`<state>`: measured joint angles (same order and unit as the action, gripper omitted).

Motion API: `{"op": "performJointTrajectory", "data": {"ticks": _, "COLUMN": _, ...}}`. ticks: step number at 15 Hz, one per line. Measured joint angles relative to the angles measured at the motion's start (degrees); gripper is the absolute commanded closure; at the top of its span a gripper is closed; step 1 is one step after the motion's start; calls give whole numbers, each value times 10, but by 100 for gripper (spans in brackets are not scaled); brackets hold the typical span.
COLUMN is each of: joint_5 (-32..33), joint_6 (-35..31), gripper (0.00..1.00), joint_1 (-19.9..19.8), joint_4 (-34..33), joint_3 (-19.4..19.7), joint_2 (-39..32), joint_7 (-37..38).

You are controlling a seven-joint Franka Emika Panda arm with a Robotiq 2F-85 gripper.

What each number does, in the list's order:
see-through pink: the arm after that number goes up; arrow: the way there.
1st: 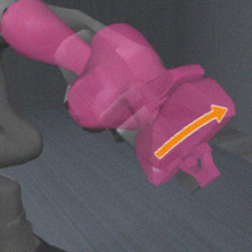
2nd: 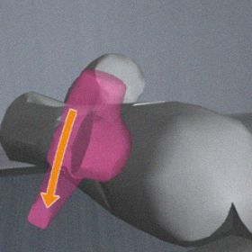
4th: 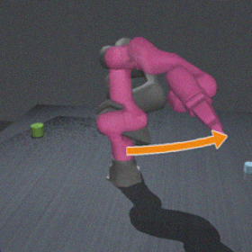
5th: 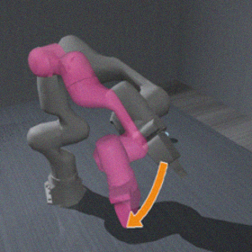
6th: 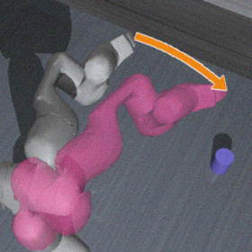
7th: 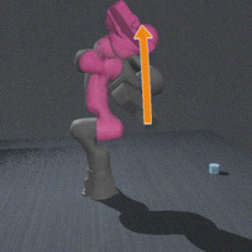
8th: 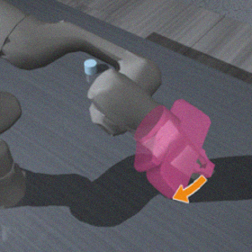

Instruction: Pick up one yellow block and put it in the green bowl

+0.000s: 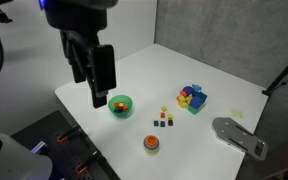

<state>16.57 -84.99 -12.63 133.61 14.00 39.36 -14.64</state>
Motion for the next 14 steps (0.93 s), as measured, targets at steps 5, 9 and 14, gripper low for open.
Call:
{"op": "performJointTrajectory", "data": {"ticks": 5, "joint_5": 0, "joint_6": 0, "gripper": 0, "joint_1": 1, "joint_4": 0, "joint_3": 0, "joint_2": 1, "joint_7": 0}}
{"op": "performJointTrajectory", "data": {"ticks": 9, "joint_5": -19, "joint_6": -1, "gripper": 0, "joint_1": 22, "joint_4": 0, "joint_3": -1, "joint_2": -1, "joint_7": 10}}
{"op": "performJointTrajectory", "data": {"ticks": 14, "joint_5": -65, "joint_6": -19, "gripper": 0, "joint_1": 54, "joint_4": 0, "joint_3": -20, "joint_2": -14, "joint_7": 41}}
